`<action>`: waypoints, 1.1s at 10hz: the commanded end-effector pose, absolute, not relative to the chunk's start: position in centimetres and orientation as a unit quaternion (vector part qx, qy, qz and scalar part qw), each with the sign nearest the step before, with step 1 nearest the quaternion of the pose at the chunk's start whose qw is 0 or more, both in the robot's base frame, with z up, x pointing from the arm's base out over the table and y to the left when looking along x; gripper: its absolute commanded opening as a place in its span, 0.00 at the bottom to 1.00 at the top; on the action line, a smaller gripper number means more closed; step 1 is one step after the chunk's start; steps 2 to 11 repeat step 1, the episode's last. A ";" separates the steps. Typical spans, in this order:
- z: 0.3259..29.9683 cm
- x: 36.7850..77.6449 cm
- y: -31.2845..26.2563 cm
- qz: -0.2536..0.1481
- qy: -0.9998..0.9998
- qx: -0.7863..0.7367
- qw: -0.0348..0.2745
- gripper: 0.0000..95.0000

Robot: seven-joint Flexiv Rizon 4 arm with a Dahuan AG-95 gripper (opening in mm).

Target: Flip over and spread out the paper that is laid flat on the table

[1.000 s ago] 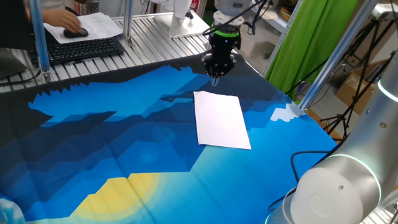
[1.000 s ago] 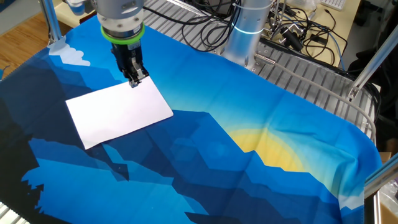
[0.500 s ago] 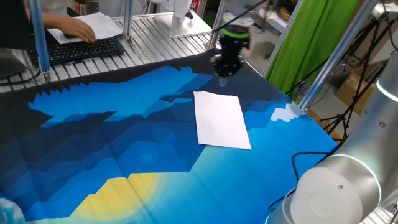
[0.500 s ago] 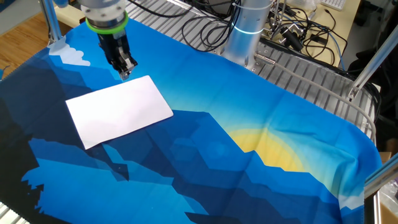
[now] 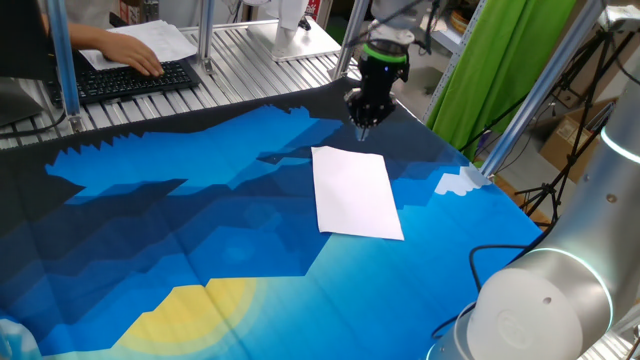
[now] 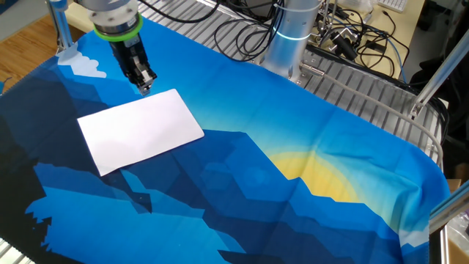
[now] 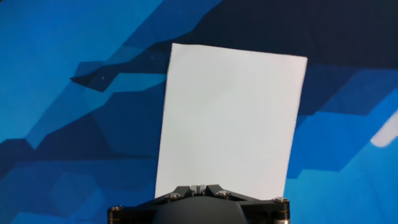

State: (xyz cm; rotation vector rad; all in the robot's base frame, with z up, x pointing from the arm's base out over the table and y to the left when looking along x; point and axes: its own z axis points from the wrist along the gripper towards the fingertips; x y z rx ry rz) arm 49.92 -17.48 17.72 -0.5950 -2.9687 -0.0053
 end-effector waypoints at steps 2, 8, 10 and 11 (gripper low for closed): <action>17.6 49.7 -17.5 -0.004 -0.979 -0.197 0.058 0.00; 17.6 49.7 -17.5 -0.004 -0.979 -0.197 0.058 0.00; 17.6 49.7 -17.5 -0.004 -0.979 -0.197 0.058 0.00; 17.6 49.7 -17.5 -0.004 -0.979 -0.197 0.058 0.00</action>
